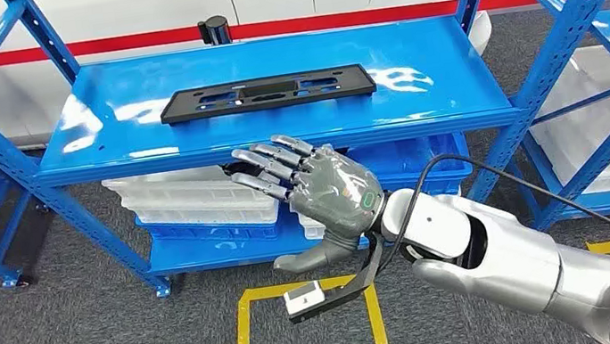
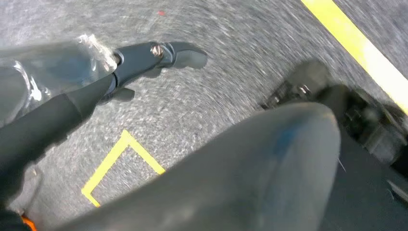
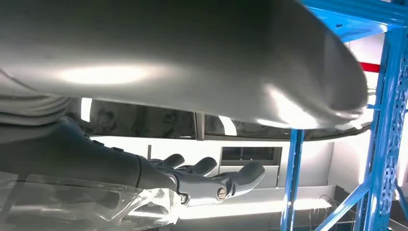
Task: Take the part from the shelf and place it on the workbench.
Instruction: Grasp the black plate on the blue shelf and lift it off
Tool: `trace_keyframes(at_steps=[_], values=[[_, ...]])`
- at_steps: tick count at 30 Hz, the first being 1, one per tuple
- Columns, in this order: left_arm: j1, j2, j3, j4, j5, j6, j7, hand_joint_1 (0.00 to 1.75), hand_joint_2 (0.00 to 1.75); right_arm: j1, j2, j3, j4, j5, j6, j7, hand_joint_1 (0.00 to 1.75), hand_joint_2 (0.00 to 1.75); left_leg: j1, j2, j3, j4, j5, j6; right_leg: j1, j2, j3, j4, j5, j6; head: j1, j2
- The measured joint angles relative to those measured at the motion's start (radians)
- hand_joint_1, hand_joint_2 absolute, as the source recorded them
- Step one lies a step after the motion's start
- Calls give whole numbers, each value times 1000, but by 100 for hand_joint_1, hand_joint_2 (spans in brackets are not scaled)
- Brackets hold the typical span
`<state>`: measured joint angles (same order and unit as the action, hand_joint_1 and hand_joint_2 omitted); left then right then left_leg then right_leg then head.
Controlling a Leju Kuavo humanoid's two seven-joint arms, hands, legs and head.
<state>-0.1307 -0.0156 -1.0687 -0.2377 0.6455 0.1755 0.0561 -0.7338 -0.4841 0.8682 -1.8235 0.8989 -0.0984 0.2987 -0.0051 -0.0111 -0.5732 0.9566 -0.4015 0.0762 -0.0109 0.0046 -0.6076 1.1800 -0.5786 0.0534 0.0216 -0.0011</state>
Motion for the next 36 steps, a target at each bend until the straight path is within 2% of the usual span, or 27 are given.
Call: trace_keyframes(at_steps=[3, 4, 5, 6, 7, 8, 9, 10, 13, 14, 15, 17, 18, 19, 20, 22, 23, 24, 27, 29, 30, 32, 33, 34, 35, 36], values=[[1, -2, -1, 0, 0, -1, -1, 0, 0, 3, -1, 2, 0, 0, 5, 0, 0, 0, 0, -1, 11, 0, -12, 0, 0, 0, -69, 78, -19, 3, 0, 0], [2, -3, -2, 0, 0, -2, -1, 0, 0, 4, -1, 2, 0, 0, 6, 0, 0, 0, 0, -1, 20, 0, -19, -1, 0, 0, -79, 67, 2, 4, 0, 0], [2, -3, -3, 0, 0, -2, -1, 0, 0, 4, -1, 3, -1, 0, 7, 0, 0, 0, 1, -2, 31, 0, -27, -4, -1, 0, -70, 17, 44, 3, 0, 0], [2, -4, -4, 0, 0, -3, -1, 0, 0, 4, -2, 3, -1, 0, 7, 0, 0, 0, 1, -3, 41, 0, -36, -7, -1, 0, -48, -56, 97, 3, 0, 0], [2, -4, -4, 0, 0, -3, -1, 0, 0, 4, -2, 4, -2, 0, 8, 0, 0, 0, 1, -4, 51, 1, -44, -11, 0, 0, -26, -124, 134, 1, 0, 0], [0, -5, -4, 0, 0, -3, -1, 0, 0, 5, -2, 4, -2, 0, 9, 0, 0, 0, 0, -5, 55, 1, -50, -16, 1, -1, -10, -172, 152, -3, -1, 0], [0, -5, -5, 0, -1, -3, 0, 0, 0, 6, -2, 5, -3, 0, 10, -1, 0, 0, 0, -5, 57, 2, -56, -22, 3, -1, -3, -196, 159, -9, -1, 0], [-1, -5, -6, 0, -1, -3, 0, 0, 0, 8, -2, 5, -3, 0, 12, -2, 0, 0, -1, -5, 59, 5, -58, -28, 5, -1, -2, -200, 151, -17, -1, 0], [-1, -5, -6, 0, -1, -3, 1, 0, 0, 9, -3, 5, -6, -1, 14, -8, 0, 0, 0, -3, 54, 30, -75, -43, 2, -2, 12, -202, 152, -36, -2, 0], [-2, -5, -7, 0, -1, -3, 1, 0, 0, 9, -3, 5, -8, -1, 14, -9, 0, 0, 2, -2, 35, 66, -91, -49, 0, -2, 18, -203, 150, -41, -3, 0], [-3, -5, -7, 0, -1, -2, 1, 0, 0, 10, -3, 5, -10, -1, 14, -10, 0, 0, 5, 0, 1, 125, -113, -55, 0, -2, 23, -203, 145, -44, -3, 0], [-1, -6, -7, 0, -1, -2, 1, 0, 0, 14, -3, 5, -11, -2, 13, -12, 0, 0, 9, 2, -86, 261, -155, -64, 0, -2, 32, -203, 135, -47, -4, 0], [1, -6, -7, 0, -1, -2, 1, 0, 0, 18, -3, 5, -11, -2, 13, -13, 0, 0, 9, 2, -120, 301, -161, -66, 1, -1, 39, -203, 128, -47, -4, 0], [4, -6, -7, 0, -1, -3, 1, 0, 0, 21, -3, 5, -11, -2, 13, -13, 0, 0, 9, 2, -135, 301, -146, -65, 1, 0, 48, -203, 121, -46, -4, 0], [6, -6, -7, 0, -1, -3, 1, 0, 0, 22, -3, 5, -12, -2, 13, -13, 0, 0, 8, 2, -130, 262, -112, -61, 1, 0, 59, -203, 113, -45, -4, 0], [8, -6, -7, 1, -1, -3, 1, 0, 0, 24, -3, 5, -12, -2, 13, -13, 0, 0, 1, 3, -84, 115, -17, -47, 1, 1, 83, -204, 97, -41, -4, 0], [8, -6, -7, 1, -1, -3, 1, 0, 0, 24, -3, 5, -12, -2, 13, -13, 0, 0, -4, 3, -65, 57, 5, -40, 1, 1, 91, -206, 90, -37, -4, 0], [7, -6, -7, 1, -1, -3, 2, 0, 0, 24, -3, 5, -12, -2, 13, -13, 0, 0, -9, 3, -51, 22, 18, -33, 0, 1, 97, -209, 84, -32, -4, 0], [9, -6, -7, 1, -1, -3, 2, 0, 0, 26, -4, 5, -14, -2, 12, -13, 0, 0, -10, 2, -30, 1, 17, -17, 0, 2, 107, -203, 80, -16, -3, 0], [9, -7, -7, 2, -1, -2, 2, 0, 0, 25, -4, 4, -16, -2, 11, -13, 0, 0, -5, 2, -12, -6, 16, -7, 1, 1, 95, -157, 63, -9, -2, 0], [7, -7, -7, 2, -1, -2, 2, 0, 0, 24, -4, 3, -17, -2, 11, -13, 0, 0, -3, 1, -5, -8, 14, -3, 0, 1, 70, -108, 42, -7, -1, 0], [6, -7, -7, 2, -1, -2, 2, 0, 0, 27, -4, 4, -18, -2, 11, -13, 0, 0, -3, 1, 3, -8, 5, 2, -1, 1, -10, 20, -8, 0, 0, 0], [6, -7, -7, 2, -1, -2, 2, 0, 0, 30, -4, 4, -18, -2, 11, -13, 0, 0, -3, 1, 8, -8, -1, 2, -1, 1, -46, 63, -22, 3, 0, 0], [8, -7, -7, 2, -1, -2, 2, 0, 0, 31, -5, 4, -18, -2, 11, -13, 0, 0, -3, 0, 16, -8, -8, 1, -1, 1, -67, 74, -16, 6, 0, 0], [9, -7, -7, 2, -1, -3, 2, 0, 0, 32, -5, 5, -18, -2, 11, -13, 0, 0, -3, 0, 25, -8, -16, -1, -2, 1, -69, 46, 13, 8, 0, 0], [10, -8, -7, 2, -1, -3, 2, 0, 0, 33, -5, 5, -18, -2, 11, -13, 0, 0, -2, -1, 36, -8, -24, -3, -4, 0, -53, -14, 61, 8, 0, 0]])
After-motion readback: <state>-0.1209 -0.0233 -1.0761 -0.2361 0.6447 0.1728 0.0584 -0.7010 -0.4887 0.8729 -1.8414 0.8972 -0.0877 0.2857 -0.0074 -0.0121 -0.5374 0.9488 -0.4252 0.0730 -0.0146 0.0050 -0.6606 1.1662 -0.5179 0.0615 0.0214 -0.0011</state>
